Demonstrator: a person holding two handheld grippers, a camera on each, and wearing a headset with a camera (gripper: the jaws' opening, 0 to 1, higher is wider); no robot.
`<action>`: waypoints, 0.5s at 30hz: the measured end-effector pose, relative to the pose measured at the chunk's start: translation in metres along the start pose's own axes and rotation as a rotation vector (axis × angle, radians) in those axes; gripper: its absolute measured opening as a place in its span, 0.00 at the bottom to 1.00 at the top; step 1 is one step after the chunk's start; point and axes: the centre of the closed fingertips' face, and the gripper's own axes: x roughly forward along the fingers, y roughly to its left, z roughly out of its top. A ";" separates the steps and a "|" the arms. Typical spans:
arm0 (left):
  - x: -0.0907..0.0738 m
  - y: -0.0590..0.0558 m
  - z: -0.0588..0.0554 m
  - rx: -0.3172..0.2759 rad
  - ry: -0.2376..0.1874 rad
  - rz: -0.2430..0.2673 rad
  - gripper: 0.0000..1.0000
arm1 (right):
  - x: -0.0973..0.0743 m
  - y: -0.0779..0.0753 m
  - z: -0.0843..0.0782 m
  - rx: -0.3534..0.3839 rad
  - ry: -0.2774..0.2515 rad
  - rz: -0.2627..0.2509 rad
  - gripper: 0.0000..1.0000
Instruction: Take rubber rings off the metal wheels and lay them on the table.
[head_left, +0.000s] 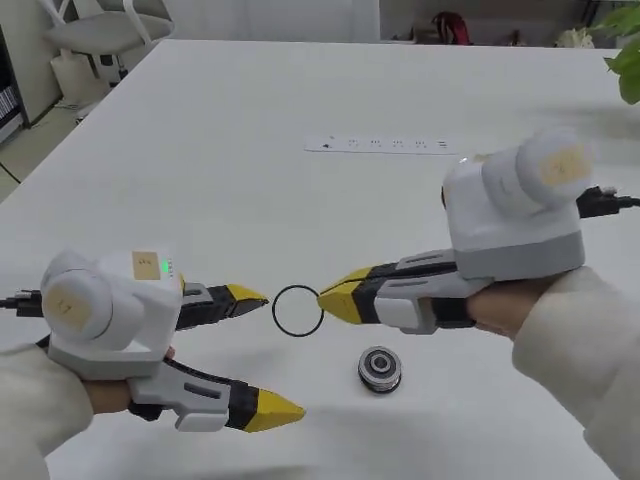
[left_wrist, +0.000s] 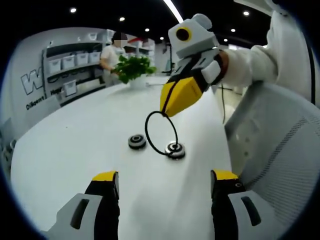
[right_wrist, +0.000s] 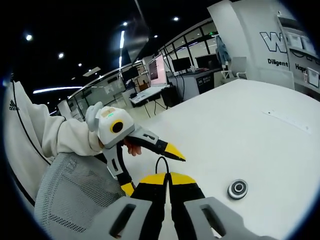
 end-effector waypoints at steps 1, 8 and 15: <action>0.000 0.000 0.000 0.000 0.001 0.001 0.76 | 0.002 -0.001 -0.003 0.001 0.009 0.000 0.00; 0.000 0.000 0.000 -0.003 0.000 0.005 0.76 | 0.012 -0.006 -0.033 0.034 0.074 -0.007 0.00; 0.002 -0.001 -0.002 0.000 0.010 -0.006 0.76 | 0.019 -0.011 -0.058 0.071 0.124 -0.003 0.00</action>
